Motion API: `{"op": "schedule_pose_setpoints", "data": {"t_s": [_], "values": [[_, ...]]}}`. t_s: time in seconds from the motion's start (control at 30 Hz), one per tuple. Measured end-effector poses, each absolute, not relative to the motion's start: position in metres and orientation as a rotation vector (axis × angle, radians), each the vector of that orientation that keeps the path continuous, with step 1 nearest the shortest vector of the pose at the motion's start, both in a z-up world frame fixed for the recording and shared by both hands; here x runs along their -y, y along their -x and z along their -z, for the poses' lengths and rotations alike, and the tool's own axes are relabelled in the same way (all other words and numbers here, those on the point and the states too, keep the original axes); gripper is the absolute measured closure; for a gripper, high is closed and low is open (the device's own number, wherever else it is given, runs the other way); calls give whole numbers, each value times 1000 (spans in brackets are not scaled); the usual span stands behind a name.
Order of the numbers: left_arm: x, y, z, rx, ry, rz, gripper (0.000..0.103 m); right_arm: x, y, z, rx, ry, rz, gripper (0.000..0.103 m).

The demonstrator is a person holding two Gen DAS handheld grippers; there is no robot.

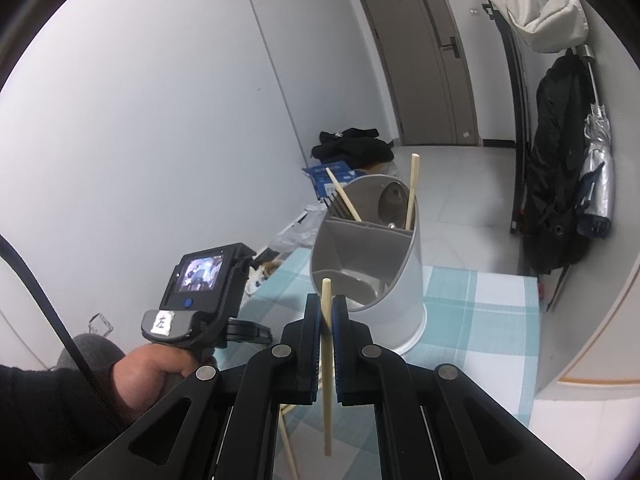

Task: Organize utensils

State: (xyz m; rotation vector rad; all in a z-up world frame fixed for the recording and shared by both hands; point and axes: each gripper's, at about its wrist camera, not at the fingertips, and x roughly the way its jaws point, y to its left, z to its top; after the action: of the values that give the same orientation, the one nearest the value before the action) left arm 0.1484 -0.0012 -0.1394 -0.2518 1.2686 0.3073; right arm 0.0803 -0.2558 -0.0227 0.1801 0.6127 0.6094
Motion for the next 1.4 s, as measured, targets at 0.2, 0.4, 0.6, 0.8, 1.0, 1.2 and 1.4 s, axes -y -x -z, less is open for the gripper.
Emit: {"op": "schedule_pose_setpoints", "data": {"t_s": [0.2,0.4,0.6,0.8,1.0,1.2,1.4], "values": [[-5,-140,113,-1137,303,-290,102,258,-83,24,-615,-185,-595,98],[2,-112,55,-891,310,-191,102,256,-80,24,-606,-182,-586,98],[22,-83,23,-764,257,-84,102,253,-81,27,-619,-196,-576,98],[28,-74,24,-773,211,-47,102,245,-81,32,-632,-189,-559,98],[23,-65,21,-770,223,-37,102,241,-77,35,-637,-173,-543,98],[26,-57,11,-771,210,-3,102,243,-73,28,-616,-172,-522,98],[26,-54,-7,-742,196,44,102,247,-71,17,-590,-174,-501,98]]}}
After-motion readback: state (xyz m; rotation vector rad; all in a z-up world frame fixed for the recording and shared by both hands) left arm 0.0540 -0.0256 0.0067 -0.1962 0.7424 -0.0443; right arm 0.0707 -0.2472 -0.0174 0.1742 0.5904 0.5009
